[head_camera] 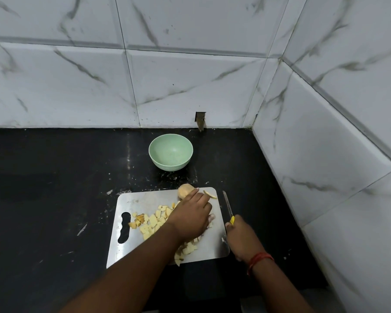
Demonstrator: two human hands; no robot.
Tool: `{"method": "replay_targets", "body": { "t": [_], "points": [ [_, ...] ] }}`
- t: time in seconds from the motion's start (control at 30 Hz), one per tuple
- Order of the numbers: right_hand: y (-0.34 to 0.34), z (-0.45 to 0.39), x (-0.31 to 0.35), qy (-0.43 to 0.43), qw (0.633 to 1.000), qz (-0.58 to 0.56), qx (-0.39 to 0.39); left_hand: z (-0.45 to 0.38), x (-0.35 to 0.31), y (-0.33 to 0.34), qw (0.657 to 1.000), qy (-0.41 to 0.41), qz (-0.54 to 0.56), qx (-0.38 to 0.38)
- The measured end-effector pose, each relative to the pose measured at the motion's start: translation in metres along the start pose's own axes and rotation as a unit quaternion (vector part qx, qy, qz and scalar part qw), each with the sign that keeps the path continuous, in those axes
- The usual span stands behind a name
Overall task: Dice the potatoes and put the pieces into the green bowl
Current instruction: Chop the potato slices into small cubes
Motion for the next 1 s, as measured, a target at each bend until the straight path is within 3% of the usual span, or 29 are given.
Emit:
{"method": "replay_targets", "body": {
  "t": [0.17,0.73,1.0],
  "points": [
    [0.004,-0.001,0.004,-0.009,1.0,0.0,0.011,-0.016,0.003,0.011,0.996,-0.021,-0.003,0.084],
    [0.023,-0.005,0.005,0.002,0.99,0.132,0.057,0.014,-0.003,0.011,0.998,0.011,-0.046,-0.028],
    [0.031,-0.009,0.006,0.032,0.983,0.162,0.075,0.017,0.001,0.013,0.999,-0.004,0.007,-0.036]
  ]
}}
Point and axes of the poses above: each hand's wrist, its own z-axis away from the middle knuckle, its own y-axis out of the palm, x = y × z, the point moved 10 cm from there along -z, towards the middle knuckle, and after that the axes turned 12 degrees about -z, right-handed, at the moved point
